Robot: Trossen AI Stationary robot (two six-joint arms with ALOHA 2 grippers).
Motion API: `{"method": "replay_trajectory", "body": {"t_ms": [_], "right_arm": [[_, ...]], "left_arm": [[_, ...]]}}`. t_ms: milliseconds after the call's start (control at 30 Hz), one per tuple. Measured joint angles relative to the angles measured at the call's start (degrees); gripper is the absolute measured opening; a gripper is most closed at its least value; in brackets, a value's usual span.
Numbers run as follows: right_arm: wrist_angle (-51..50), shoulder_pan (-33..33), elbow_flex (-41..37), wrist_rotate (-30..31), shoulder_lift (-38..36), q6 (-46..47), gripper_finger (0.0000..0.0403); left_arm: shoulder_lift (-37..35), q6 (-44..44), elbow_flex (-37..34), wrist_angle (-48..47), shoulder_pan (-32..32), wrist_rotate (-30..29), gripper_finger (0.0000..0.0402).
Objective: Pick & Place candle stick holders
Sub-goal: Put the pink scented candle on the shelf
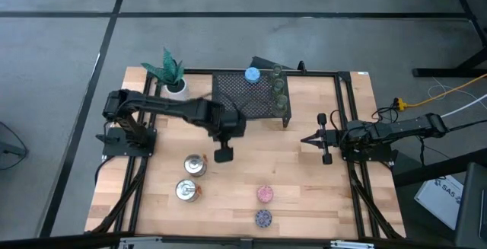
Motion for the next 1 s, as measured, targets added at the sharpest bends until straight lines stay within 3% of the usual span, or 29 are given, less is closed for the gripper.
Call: {"method": "replay_trajectory", "body": {"t_ms": [400, 733, 1000], "right_arm": [[-0.01, -0.01, 0.00, 0.01, 0.00, 0.00, 0.0003], [0.01, -0.01, 0.00, -0.01, 0.00, 0.00, 0.0003], [0.01, 0.00, 0.00, 0.01, -0.01, 0.00, 0.0003]], "left_arm": [[0.00, -6.56, -8.82, 5.79, -7.65, 0.23, 0.0347], [0.00, 10.82, -9.07, 21.64, -14.90, -0.34, 0.0347], [0.00, 21.36, -9.07, 32.66, -16.88, -3.48, 0.0346]]}}
